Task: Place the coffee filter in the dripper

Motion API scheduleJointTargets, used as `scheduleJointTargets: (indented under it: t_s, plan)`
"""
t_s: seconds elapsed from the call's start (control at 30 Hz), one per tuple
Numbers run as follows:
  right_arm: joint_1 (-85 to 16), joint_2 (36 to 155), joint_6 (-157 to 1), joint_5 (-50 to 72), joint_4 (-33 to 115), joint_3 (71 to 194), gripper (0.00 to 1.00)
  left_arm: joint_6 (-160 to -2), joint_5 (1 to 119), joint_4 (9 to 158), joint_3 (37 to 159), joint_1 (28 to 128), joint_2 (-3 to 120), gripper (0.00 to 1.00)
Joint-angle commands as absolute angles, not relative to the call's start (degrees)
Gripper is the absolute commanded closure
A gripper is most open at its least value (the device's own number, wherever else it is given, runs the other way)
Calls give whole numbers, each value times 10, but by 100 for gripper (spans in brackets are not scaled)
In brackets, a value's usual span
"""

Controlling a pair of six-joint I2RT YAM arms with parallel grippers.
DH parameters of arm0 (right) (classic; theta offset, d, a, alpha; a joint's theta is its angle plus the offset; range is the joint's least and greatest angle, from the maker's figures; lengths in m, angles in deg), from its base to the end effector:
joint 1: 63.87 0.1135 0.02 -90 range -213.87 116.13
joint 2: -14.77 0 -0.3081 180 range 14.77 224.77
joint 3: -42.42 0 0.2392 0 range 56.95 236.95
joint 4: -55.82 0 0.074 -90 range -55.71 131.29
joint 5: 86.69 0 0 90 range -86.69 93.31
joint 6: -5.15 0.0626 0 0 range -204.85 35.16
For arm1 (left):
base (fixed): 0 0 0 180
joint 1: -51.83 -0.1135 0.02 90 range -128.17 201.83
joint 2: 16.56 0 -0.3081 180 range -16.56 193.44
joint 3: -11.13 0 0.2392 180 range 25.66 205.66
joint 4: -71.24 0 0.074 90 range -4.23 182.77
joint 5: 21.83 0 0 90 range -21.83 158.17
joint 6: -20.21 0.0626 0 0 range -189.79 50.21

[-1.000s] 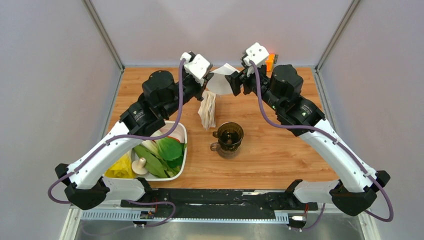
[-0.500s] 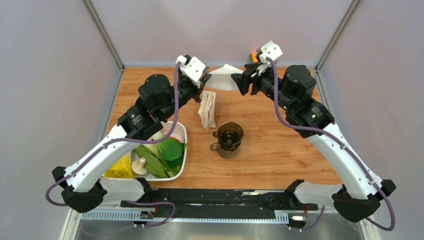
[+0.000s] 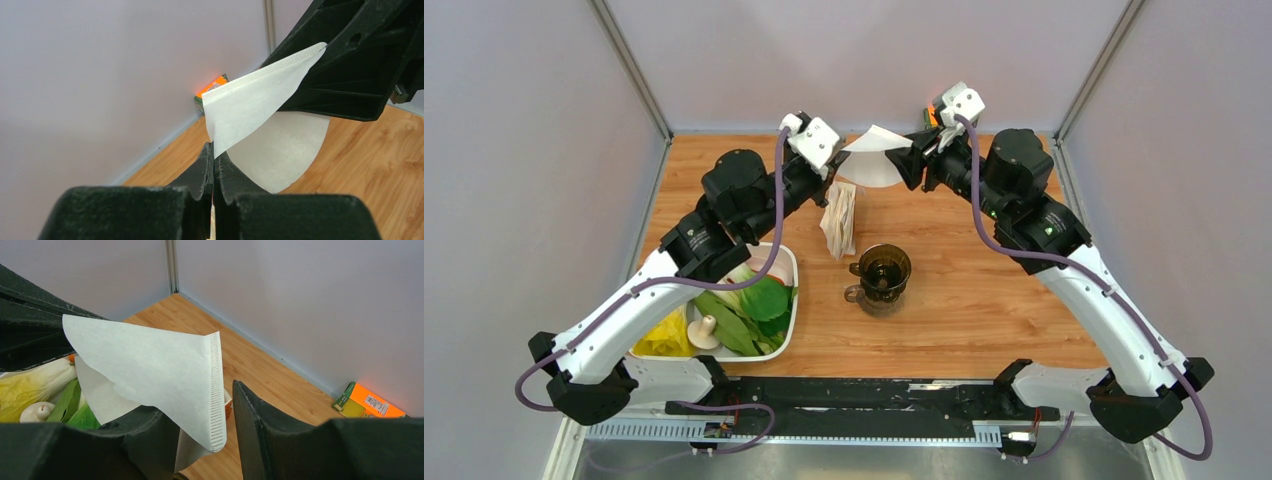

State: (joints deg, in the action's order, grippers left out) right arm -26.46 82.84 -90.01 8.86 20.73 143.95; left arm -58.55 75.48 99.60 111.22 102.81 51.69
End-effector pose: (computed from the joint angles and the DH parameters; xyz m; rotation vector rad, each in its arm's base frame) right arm 0.1875 0.1511 0.5273 -0.6597 1.4830 0.5131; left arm 0.1604 -0.1852 0.5341 0.6991 1.3587 -0.4590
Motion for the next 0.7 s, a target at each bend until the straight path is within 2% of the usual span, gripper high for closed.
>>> scheduleJointTargets:
  t_s: [0.0, 0.23, 0.53, 0.63, 0.67]
  plan:
    - [-267, 831, -891, 90, 217, 1442, 56, -551, 755, 969, 1124, 1041, 518, 100]
    - [-266, 832, -898, 98, 217, 1439, 69, -553, 762, 975, 1131, 1048, 525, 100]
    - [-266, 833, -899, 115, 217, 1440, 96, -573, 752, 982, 1135, 1053, 531, 99]
    - [-266, 832, -902, 115, 217, 1439, 100, -576, 750, 985, 1136, 1054, 532, 89]
    - [-266, 831, -904, 115, 218, 1438, 100, -577, 750, 985, 1137, 1054, 532, 81]
